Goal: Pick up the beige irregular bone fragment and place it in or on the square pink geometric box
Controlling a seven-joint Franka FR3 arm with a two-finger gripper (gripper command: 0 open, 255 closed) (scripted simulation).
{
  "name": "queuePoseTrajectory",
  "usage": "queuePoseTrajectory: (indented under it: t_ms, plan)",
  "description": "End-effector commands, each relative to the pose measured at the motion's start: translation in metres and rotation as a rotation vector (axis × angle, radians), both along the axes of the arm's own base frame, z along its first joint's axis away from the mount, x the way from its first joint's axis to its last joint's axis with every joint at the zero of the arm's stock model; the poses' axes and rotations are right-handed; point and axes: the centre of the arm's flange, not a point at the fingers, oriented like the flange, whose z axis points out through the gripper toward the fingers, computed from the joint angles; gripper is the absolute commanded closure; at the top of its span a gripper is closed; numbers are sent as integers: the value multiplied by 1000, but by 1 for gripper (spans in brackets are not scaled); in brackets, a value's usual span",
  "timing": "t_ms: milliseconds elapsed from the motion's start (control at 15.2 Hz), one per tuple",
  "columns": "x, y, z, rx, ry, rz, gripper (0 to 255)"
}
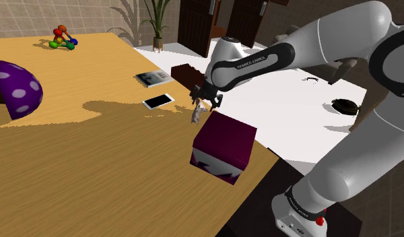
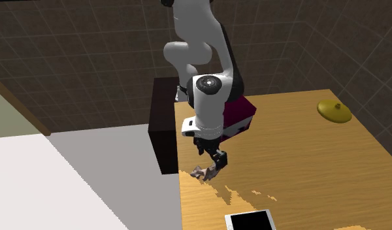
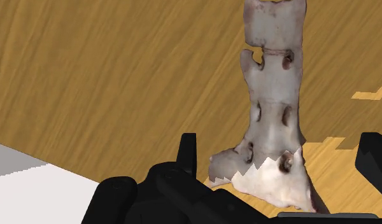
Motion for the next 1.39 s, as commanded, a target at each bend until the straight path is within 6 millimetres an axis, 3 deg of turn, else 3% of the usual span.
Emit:
queuePoseTrajectory:
  t_ms: [0, 528, 594, 1188, 1320]
  plan:
    - [2, 1, -10, 0, -1, 0, 0]
    - [2, 1, -13, 0, -1, 0, 0]
    - [2, 1, -13, 0, -1, 0, 255]
    - [2, 1, -13, 0, -1, 0, 255]
    - [2, 1, -3, 0, -1, 0, 255]
